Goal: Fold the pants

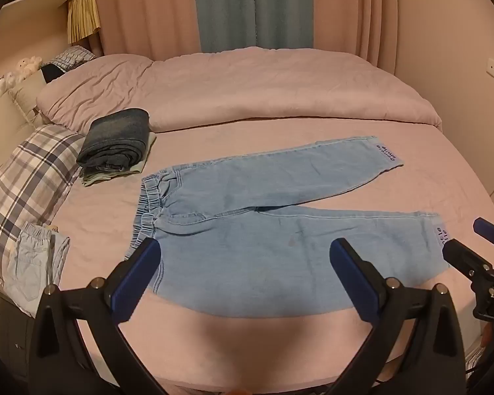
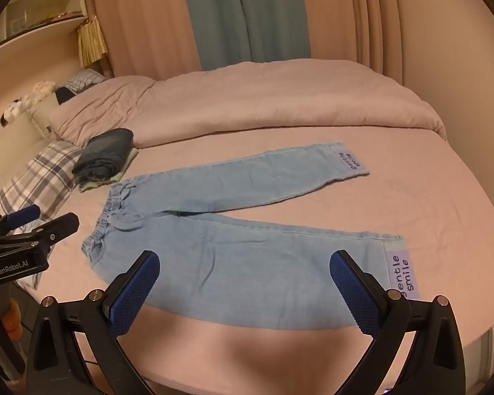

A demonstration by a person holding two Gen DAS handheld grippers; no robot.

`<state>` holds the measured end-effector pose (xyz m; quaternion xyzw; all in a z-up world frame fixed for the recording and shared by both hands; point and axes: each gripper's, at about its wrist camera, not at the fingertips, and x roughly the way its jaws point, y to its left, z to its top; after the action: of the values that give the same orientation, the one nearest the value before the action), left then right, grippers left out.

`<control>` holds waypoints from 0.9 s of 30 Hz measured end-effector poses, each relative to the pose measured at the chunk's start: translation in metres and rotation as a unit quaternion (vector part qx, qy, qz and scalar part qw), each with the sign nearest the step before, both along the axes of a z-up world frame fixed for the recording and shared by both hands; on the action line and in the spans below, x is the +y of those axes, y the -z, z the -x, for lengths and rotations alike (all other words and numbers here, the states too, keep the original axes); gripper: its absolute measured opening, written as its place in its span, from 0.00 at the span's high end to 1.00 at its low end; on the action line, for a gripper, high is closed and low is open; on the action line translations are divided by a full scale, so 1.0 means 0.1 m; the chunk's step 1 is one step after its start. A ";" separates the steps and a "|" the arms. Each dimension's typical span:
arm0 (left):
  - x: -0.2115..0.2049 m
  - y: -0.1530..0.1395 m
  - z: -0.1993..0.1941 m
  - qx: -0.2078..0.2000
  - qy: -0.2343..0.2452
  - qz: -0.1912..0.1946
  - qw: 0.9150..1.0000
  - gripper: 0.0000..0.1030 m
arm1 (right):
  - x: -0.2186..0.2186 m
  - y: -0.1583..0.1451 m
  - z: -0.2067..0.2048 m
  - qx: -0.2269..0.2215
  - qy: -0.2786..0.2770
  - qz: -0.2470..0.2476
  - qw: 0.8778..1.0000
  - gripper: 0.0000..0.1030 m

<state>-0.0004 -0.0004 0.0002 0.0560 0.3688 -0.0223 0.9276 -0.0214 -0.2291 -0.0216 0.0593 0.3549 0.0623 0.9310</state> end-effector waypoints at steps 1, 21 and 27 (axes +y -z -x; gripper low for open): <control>0.01 0.00 -0.01 0.010 0.000 0.014 1.000 0.00 | 0.00 0.00 0.00 -0.003 0.000 0.001 1.000 0.00; -0.01 0.02 -0.02 0.006 0.002 0.011 1.000 0.00 | 0.03 0.02 -0.02 0.001 0.002 0.002 1.000 0.00; -0.01 0.03 -0.02 0.008 0.003 0.011 1.000 0.00 | 0.01 0.03 -0.02 0.000 0.001 0.003 1.000 0.00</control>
<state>0.0019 -0.0018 -0.0023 0.0471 0.3755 -0.0299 0.9251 -0.0196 -0.2280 -0.0241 0.0570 0.3552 0.0607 0.9311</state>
